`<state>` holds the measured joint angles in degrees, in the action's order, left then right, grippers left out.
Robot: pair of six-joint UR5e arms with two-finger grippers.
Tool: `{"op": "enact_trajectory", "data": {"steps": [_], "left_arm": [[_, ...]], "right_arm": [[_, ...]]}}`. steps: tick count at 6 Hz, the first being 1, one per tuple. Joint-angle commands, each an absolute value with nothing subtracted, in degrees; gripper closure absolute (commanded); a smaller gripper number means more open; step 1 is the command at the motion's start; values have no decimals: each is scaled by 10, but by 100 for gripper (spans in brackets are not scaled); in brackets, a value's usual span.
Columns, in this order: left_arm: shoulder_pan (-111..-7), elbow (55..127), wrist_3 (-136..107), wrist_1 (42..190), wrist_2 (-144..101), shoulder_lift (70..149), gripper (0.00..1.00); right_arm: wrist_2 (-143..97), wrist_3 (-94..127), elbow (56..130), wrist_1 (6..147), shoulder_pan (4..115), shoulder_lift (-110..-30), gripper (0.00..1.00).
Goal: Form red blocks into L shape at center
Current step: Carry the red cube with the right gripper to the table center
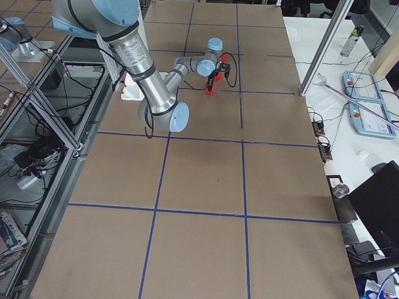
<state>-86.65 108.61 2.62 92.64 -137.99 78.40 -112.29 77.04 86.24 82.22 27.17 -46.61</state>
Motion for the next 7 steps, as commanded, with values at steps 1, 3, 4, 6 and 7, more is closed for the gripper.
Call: {"op": "enact_trajectory", "data": {"steps": [1,3,4,6,7], "left_arm": [[-866,1086,25,926,-1380,784,0],[-866,1086,25,926,-1380,784,0],[-867,1086,25,927,-1380,784,0],[-867,1091,25,926,-1380,784,0],[-867,1091,26,926,-1380,784,0]], "right_arm": [[-1118,771,862,824,263,-462,98],[-1116,771,860,828,258,-462,93],[-1116,771,861,831,257,-462,70],[-1116,771,835,831,257,-440,40],[-1116,770,828,831,258,-438,0]]}}
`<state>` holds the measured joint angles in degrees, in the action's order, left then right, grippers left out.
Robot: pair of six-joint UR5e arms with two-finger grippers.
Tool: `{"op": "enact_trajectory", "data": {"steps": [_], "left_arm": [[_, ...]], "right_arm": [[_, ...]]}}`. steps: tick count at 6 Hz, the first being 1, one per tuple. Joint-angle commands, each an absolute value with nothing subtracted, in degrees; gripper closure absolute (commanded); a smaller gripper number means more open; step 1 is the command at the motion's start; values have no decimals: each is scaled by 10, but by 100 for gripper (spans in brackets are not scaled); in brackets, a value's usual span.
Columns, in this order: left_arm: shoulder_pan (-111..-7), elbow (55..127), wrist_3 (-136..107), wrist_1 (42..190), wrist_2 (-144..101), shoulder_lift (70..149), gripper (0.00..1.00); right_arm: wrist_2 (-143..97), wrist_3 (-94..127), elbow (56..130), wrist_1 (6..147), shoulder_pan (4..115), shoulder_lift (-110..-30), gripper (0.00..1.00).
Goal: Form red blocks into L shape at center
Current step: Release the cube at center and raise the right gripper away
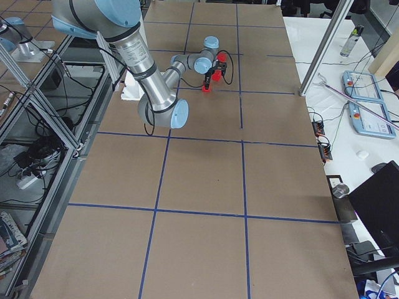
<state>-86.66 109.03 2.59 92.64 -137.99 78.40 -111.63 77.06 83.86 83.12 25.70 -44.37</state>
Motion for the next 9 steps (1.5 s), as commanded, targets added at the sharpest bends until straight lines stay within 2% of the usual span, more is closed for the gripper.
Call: {"op": "enact_trajectory", "data": {"steps": [1,3,4,5,7,9], "left_arm": [[-867,1091,25,926,-1380,784,0],[-866,1091,25,926,-1380,784,0],[-861,1092,-13,928,-1380,797,0],[-813,1099,-34,925,-1381,829,0],[-706,1126,-154,952,-1381,885,0],[-556,1118,-292,952,-1370,1009,0]], "right_arm": [[-1118,767,841,852,259,-438,0],[-1122,762,894,908,270,-439,0],[-1132,761,955,931,292,-460,0],[-1169,760,1022,932,334,-507,0],[-1260,689,1080,928,431,-594,0],[-1263,575,1110,925,482,-682,0]]}}
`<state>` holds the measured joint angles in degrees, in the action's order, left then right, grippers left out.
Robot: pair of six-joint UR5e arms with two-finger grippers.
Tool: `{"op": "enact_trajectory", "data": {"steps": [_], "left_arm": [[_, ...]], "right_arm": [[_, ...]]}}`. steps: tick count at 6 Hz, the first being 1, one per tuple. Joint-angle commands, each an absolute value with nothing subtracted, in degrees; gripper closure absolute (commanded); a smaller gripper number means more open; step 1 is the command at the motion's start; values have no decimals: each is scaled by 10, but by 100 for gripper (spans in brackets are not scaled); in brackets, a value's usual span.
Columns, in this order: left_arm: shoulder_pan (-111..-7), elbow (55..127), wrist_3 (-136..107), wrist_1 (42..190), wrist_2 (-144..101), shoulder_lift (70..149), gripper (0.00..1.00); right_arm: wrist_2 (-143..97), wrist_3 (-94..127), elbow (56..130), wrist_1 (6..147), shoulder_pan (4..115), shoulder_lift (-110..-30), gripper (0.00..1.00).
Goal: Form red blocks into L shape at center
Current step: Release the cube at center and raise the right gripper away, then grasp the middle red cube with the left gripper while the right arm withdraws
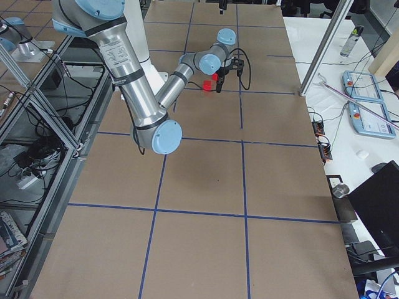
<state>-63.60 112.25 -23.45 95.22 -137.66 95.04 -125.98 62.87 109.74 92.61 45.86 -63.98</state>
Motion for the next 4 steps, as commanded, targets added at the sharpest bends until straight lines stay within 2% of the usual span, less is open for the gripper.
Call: {"op": "enact_trajectory", "data": {"steps": [1,2,4], "left_arm": [[-488,1101,-335,952,-1346,1072,0],[-430,1092,-366,951,-1258,1120,0],[-364,1030,-426,954,-1209,1184,0]], "right_arm": [[-1264,537,1117,925,502,-704,0],[-1264,505,1134,925,508,-740,0],[-1263,497,1143,925,508,-754,0]]}}
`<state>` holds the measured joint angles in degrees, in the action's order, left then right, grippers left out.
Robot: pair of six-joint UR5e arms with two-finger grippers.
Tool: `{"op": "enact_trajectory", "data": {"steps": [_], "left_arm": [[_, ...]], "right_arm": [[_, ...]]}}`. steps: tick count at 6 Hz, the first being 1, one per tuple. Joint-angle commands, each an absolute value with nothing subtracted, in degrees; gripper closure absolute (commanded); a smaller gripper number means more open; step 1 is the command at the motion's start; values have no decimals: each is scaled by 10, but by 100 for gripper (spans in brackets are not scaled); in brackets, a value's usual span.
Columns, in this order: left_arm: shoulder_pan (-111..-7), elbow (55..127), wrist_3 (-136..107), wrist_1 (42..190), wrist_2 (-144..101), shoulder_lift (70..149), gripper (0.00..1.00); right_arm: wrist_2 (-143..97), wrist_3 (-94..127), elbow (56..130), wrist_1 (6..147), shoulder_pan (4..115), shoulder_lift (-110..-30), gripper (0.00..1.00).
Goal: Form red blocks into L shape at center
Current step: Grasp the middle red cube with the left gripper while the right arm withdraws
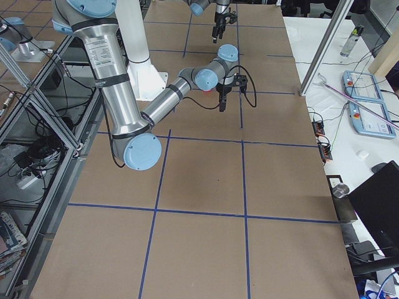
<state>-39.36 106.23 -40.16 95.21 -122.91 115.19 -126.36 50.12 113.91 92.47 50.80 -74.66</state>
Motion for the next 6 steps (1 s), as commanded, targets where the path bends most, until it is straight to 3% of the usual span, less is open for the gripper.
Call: {"op": "enact_trajectory", "data": {"steps": [1,6], "left_arm": [[-345,1003,-438,956,-1179,1204,0],[-316,936,-450,971,-1115,1255,0]], "right_arm": [[-1261,496,1142,925,507,-754,0],[-1261,496,1142,925,506,-748,0]]}}
